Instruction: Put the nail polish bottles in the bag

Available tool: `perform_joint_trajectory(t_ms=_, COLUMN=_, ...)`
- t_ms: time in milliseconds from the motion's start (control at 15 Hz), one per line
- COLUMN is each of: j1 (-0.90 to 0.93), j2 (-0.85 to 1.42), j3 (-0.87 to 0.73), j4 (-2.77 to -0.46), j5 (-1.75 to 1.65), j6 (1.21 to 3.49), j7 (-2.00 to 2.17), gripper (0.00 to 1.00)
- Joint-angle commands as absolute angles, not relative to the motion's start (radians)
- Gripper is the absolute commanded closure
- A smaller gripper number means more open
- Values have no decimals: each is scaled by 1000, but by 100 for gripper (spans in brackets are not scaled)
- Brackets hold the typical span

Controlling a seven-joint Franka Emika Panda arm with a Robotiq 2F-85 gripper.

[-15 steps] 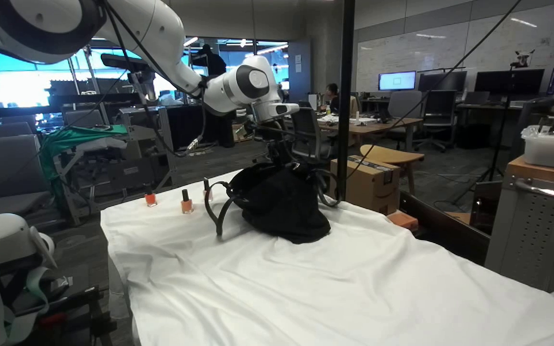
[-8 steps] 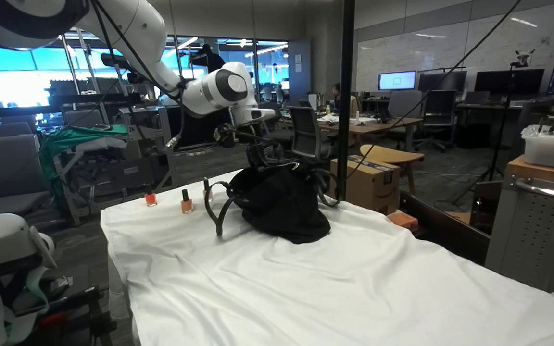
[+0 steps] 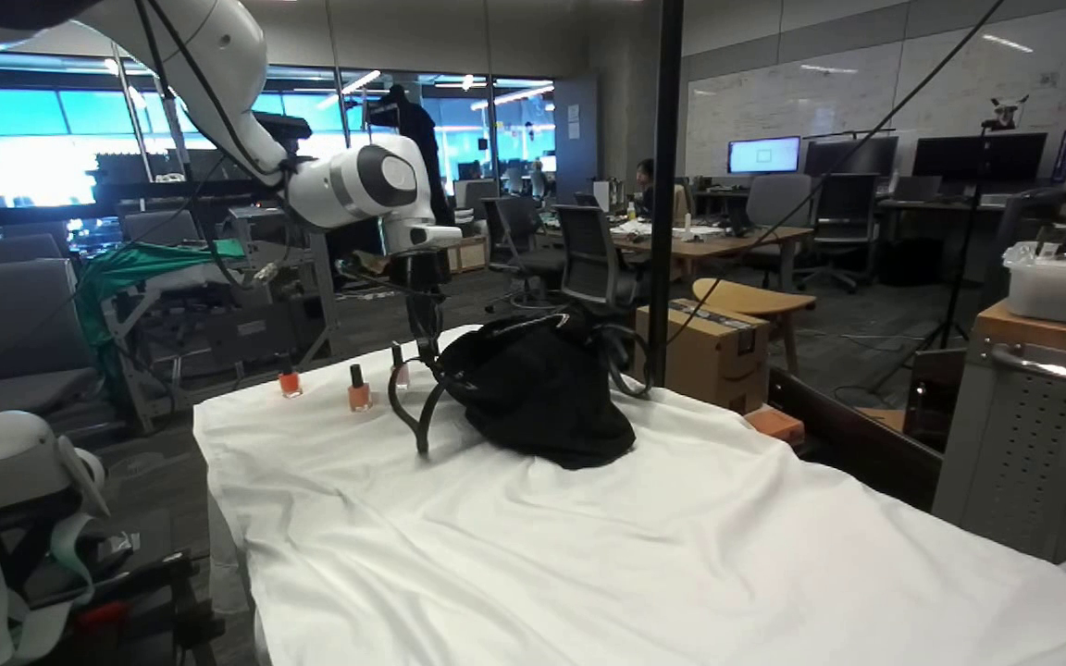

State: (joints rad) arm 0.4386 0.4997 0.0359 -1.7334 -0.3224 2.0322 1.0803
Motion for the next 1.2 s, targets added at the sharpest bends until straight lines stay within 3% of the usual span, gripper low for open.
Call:
perform_joint_trajectory(t_ms=0, j1=425, j2=407, j3=79, j4=-1849, j5=-265, j6=2054, j7=1158, gripper=0)
perform_joint_trajectory(t_ms=1133, j1=443, j2=406, j3=200, j4=-1958, j5=-39, j6=2208, j7=1314, gripper=0)
